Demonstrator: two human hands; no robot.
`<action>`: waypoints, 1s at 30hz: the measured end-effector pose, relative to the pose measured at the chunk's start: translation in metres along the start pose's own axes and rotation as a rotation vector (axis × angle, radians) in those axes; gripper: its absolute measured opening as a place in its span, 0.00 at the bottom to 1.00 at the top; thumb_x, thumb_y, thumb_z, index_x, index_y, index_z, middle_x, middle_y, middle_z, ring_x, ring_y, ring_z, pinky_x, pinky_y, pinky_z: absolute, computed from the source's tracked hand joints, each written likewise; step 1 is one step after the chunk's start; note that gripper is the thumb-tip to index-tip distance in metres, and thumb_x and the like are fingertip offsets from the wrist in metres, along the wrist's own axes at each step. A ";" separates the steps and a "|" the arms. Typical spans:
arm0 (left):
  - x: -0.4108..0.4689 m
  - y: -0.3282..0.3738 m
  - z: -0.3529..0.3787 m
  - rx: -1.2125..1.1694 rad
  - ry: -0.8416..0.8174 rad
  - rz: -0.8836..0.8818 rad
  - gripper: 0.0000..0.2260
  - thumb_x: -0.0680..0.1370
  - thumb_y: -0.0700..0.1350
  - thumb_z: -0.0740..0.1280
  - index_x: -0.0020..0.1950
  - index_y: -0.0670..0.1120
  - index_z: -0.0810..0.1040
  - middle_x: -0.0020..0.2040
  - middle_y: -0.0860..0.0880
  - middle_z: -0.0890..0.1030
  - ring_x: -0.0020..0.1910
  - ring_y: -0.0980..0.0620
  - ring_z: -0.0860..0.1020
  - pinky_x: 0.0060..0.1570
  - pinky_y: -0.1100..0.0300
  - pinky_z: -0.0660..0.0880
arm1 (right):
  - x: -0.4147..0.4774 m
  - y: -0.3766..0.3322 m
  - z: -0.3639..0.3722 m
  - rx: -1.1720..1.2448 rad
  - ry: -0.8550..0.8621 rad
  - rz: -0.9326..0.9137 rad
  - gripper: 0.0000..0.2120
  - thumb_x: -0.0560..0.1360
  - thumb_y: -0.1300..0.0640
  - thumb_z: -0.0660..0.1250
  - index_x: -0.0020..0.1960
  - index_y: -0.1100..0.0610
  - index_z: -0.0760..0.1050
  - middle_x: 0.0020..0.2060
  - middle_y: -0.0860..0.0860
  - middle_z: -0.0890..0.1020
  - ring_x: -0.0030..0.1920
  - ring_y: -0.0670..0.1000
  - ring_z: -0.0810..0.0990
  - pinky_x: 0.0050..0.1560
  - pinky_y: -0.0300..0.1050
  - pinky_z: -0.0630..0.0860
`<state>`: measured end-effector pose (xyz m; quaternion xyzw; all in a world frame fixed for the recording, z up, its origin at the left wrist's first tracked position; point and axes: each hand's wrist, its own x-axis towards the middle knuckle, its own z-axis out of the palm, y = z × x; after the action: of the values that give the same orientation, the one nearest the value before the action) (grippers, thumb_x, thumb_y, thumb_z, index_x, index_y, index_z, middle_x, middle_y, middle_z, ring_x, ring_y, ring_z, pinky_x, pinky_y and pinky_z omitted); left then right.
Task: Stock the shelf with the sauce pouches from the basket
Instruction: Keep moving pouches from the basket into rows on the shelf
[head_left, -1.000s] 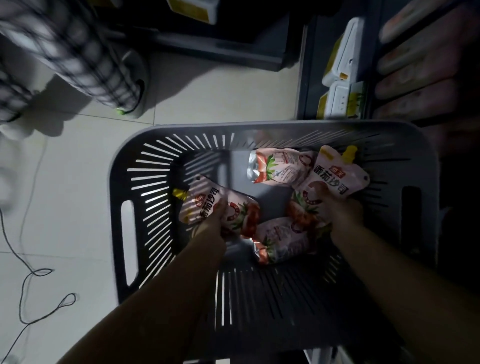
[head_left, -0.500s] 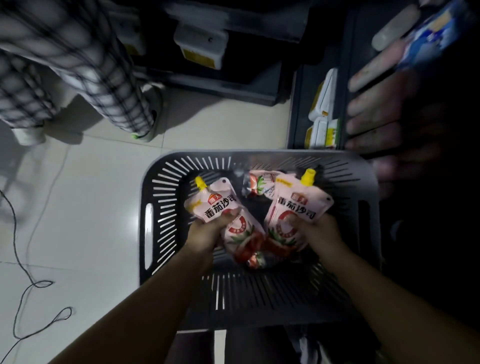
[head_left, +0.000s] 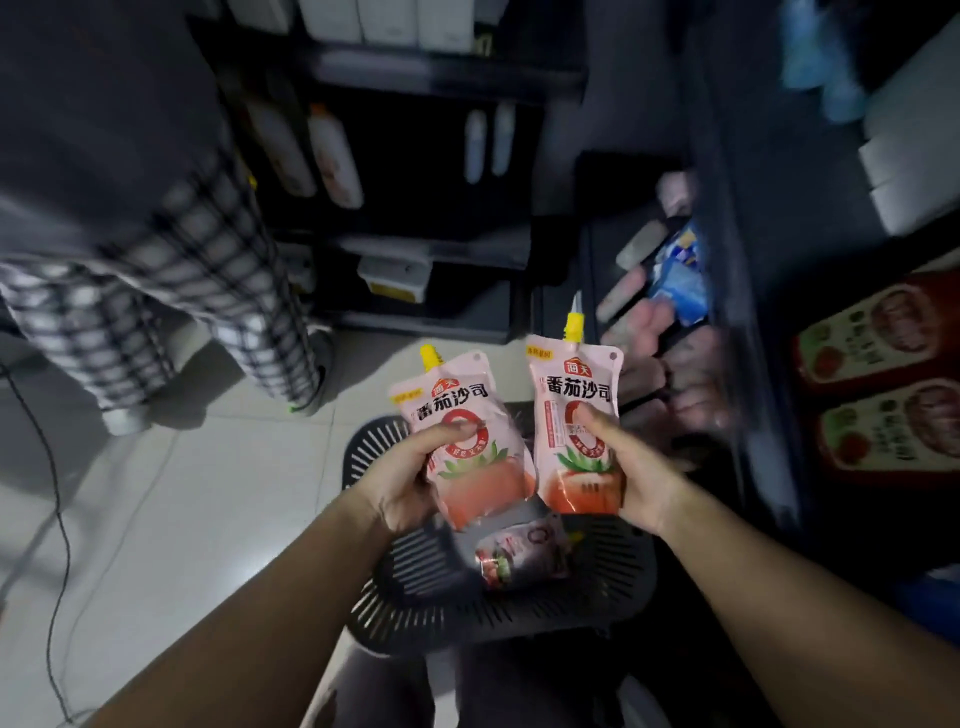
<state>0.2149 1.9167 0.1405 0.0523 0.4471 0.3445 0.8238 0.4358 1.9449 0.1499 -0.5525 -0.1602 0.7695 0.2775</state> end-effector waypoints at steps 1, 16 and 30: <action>-0.007 0.010 0.005 0.050 -0.034 0.013 0.28 0.57 0.41 0.79 0.55 0.40 0.78 0.47 0.41 0.85 0.43 0.44 0.84 0.43 0.51 0.81 | -0.008 -0.004 0.005 0.004 -0.016 -0.027 0.33 0.48 0.46 0.82 0.51 0.55 0.82 0.43 0.54 0.86 0.41 0.51 0.85 0.36 0.45 0.81; -0.127 0.067 0.074 0.599 -0.388 0.154 0.09 0.72 0.32 0.66 0.49 0.42 0.79 0.40 0.44 0.85 0.36 0.48 0.84 0.35 0.54 0.82 | -0.179 0.026 0.084 0.049 0.184 -0.569 0.10 0.75 0.64 0.64 0.56 0.60 0.76 0.43 0.55 0.86 0.40 0.52 0.85 0.34 0.42 0.80; -0.257 -0.065 0.207 0.897 -0.968 0.134 0.13 0.68 0.34 0.68 0.51 0.41 0.79 0.40 0.45 0.86 0.36 0.49 0.84 0.34 0.58 0.81 | -0.436 0.132 0.071 0.253 0.590 -0.980 0.16 0.61 0.62 0.71 0.49 0.59 0.78 0.40 0.53 0.86 0.38 0.51 0.85 0.38 0.44 0.82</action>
<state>0.3154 1.7555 0.4179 0.5667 0.1222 0.1132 0.8069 0.4389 1.5808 0.4325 -0.5675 -0.2199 0.3784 0.6975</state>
